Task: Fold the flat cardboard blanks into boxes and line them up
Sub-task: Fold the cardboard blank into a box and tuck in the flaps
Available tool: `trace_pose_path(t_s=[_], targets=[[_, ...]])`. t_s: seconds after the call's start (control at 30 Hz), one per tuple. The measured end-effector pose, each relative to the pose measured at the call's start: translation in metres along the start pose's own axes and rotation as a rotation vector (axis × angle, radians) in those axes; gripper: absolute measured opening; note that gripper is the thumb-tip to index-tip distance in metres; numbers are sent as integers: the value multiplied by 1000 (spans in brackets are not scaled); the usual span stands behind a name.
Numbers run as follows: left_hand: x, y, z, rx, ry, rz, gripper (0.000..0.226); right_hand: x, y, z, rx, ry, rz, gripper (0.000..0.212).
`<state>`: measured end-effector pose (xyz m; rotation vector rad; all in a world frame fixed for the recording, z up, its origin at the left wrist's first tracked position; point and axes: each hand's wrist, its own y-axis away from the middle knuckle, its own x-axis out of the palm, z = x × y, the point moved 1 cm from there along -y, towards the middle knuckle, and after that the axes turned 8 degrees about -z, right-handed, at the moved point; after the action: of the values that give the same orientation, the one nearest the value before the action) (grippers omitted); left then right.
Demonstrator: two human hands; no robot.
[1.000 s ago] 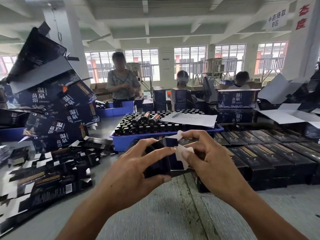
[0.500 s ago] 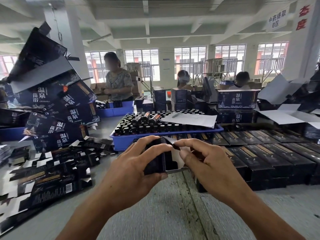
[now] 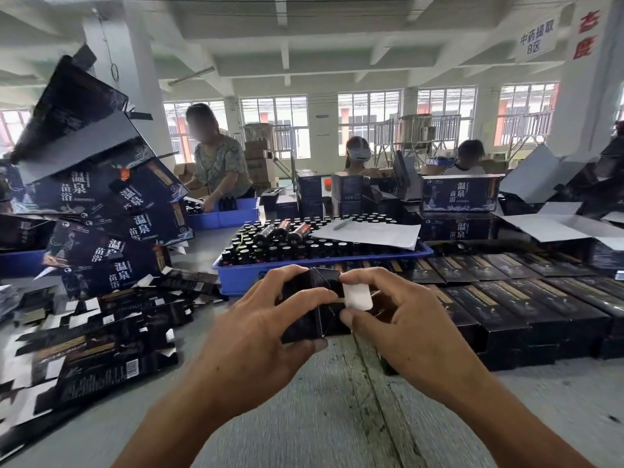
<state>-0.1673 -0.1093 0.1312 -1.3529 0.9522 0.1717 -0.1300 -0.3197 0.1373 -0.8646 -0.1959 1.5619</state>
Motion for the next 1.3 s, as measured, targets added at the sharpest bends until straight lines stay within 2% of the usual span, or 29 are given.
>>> trace_pose_path(t_s=[0.1,0.2,0.3,0.47,0.53,0.63,0.73,0.93,1.2,1.3], targets=[[-1,-1,-2,-6,-9,-16,54,6,3,0,20,-13,-80,47],[-3,-1,-4,-11,-22,-34,53,10,4,-1,38,-71,-133,40],[-3,-1,-4,-19,-46,-31,53,10,6,0,-3,-90,-118,37],[-4,-2,-7,-39,-23,-83,53,10,8,4,-47,-79,-42,44],[-4,-1,-8,-51,-8,-106,61,8,7,4,-42,-153,-36,39],[-2,0,-9,-83,25,-100,89,7,5,4,-4,-232,-64,28],[3,3,-11,-117,54,-77,104,8,3,2,84,-267,-71,29],[7,3,-15,-93,32,-68,101,6,2,0,137,-332,-90,10],[6,3,-19,-81,16,-61,98,8,6,4,70,-211,-164,9],[5,2,-18,-95,37,-67,98,7,6,4,49,-181,-144,9]])
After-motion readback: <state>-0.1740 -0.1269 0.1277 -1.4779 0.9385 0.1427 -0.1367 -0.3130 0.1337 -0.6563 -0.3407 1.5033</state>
